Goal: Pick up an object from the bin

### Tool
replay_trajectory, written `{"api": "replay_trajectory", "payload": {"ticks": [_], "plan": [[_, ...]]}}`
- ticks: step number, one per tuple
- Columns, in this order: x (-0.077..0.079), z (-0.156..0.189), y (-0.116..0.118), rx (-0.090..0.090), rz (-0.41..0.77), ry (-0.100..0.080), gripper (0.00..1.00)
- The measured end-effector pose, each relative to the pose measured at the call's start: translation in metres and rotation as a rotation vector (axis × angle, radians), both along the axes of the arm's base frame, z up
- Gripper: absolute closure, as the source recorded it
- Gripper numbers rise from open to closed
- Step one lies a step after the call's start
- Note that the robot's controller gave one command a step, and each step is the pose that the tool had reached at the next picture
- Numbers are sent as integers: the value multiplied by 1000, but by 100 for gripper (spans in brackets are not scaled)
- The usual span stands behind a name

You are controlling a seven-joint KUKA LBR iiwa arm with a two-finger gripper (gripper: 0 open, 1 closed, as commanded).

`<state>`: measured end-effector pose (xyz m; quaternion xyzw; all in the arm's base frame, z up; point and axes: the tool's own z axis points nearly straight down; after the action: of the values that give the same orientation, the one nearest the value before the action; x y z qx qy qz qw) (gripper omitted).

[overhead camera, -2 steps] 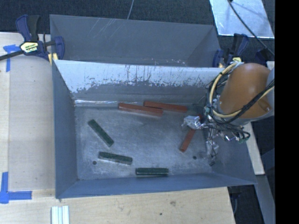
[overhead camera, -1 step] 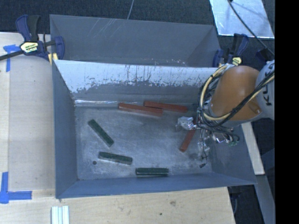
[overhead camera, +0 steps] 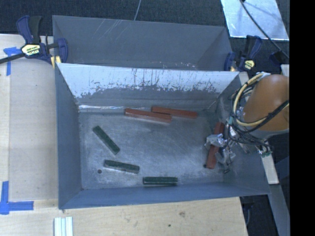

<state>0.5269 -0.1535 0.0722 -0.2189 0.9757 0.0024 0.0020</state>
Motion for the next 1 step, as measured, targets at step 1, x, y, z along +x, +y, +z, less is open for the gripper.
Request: {"api": "replay_trajectory", "payload": {"ticks": [1], "plan": [[0,0,0,0,1,0,100]]}}
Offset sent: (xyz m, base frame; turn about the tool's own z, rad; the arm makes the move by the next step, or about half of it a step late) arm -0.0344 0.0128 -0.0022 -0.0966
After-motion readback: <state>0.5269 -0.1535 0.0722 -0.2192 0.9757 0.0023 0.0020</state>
